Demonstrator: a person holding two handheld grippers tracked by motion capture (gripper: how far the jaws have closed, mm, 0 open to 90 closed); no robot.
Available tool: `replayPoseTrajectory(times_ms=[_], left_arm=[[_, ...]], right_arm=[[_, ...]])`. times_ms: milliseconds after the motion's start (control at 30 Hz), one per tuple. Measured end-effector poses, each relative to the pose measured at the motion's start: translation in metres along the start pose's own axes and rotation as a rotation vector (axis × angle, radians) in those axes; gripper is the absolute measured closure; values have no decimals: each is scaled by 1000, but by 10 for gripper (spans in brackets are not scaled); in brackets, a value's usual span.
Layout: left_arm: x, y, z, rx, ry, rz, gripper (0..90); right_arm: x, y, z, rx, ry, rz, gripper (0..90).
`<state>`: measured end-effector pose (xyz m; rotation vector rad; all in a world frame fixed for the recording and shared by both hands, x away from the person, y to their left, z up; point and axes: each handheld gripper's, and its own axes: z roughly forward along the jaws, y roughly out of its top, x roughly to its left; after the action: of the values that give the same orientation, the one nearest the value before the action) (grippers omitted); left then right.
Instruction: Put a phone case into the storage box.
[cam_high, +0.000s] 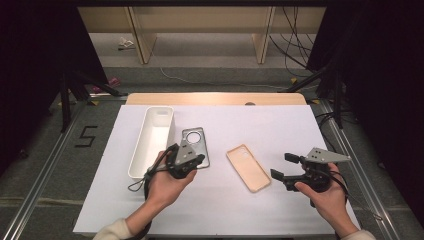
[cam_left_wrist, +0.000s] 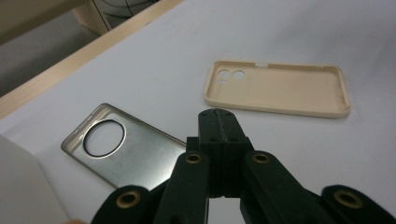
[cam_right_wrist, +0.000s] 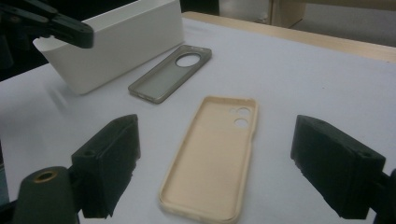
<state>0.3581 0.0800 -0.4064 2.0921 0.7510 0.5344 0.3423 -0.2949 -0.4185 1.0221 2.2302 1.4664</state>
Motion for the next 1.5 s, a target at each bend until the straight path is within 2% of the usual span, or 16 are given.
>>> replayPoseTrajectory(times_ms=[167,200,233,367,500,600,833,967,1500], left_arm=[[1,13,39,100,0,-39,895],[2,14,55,138,4,-57,895],[2,14,55,138,4,-57,895],[3,15,80,202,16,-82,895],[5,11,99,265,29,-62,895],[5,7,108,290,27,-75,895],[9,-1,114,332,18,-84,895],[11,-5,113,336,-2,-109,895],[14,-11,103,380,-5,-102,895]], right_arm=[[2,0,0,3,4,-9,167],[2,0,0,3,3,-9,167],[1,0,0,4,3,-8,167],[1,0,0,5,3,-5,167],[1,0,0,5,7,-5,167],[1,0,0,6,8,-7,167],[1,0,0,7,7,-7,167],[1,0,1,9,5,-8,167],[1,-1,1,16,5,-4,167]])
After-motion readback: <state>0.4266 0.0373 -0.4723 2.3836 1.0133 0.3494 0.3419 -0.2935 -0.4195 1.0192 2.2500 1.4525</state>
